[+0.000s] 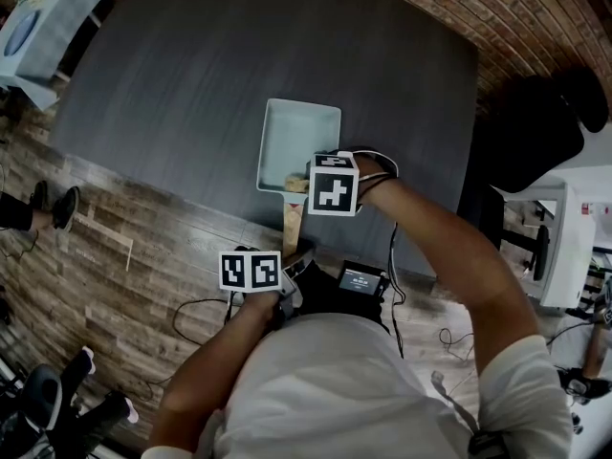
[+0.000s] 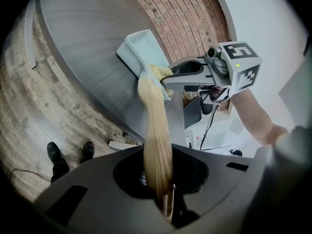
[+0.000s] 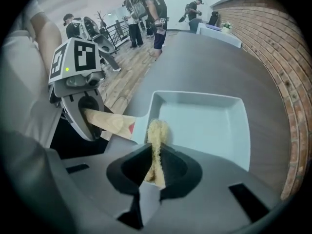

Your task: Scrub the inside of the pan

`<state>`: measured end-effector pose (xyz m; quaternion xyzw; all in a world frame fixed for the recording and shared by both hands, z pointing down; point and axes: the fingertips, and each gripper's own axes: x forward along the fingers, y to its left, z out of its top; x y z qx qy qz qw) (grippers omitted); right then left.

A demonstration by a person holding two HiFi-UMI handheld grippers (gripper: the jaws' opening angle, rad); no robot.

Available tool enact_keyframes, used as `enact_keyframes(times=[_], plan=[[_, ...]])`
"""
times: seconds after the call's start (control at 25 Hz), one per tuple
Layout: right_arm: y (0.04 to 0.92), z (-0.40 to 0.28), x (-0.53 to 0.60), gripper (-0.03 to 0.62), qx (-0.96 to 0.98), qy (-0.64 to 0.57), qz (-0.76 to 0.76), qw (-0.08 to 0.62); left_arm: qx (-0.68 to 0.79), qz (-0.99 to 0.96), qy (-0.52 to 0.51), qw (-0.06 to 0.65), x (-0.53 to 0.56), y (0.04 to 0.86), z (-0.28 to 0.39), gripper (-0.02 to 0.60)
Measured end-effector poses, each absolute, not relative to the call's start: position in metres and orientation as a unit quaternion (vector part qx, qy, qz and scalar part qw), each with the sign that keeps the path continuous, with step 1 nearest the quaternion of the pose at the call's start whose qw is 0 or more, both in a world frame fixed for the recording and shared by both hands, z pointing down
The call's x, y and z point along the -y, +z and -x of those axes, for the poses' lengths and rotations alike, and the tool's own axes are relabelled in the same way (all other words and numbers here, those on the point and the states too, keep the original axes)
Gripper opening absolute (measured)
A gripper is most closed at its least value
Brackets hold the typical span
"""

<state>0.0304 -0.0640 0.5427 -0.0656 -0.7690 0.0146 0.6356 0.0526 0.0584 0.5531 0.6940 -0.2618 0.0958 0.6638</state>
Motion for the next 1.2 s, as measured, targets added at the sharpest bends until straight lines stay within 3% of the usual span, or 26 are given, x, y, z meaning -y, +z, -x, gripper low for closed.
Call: enact_keyframes(times=[0.6,1.2], plan=[[0.542,0.022,0.076,0.052,0.772,-0.065,0.114,0.621,0.248,-0.703,0.115,0.657,-0.059,0.554,-0.056,0.049],[0.545,-0.010,0.055,0.049,0.734,-0.093,0.207,0.640,0.242,-0.701,0.117,0.660,-0.060,0.554,-0.055,0.049]])
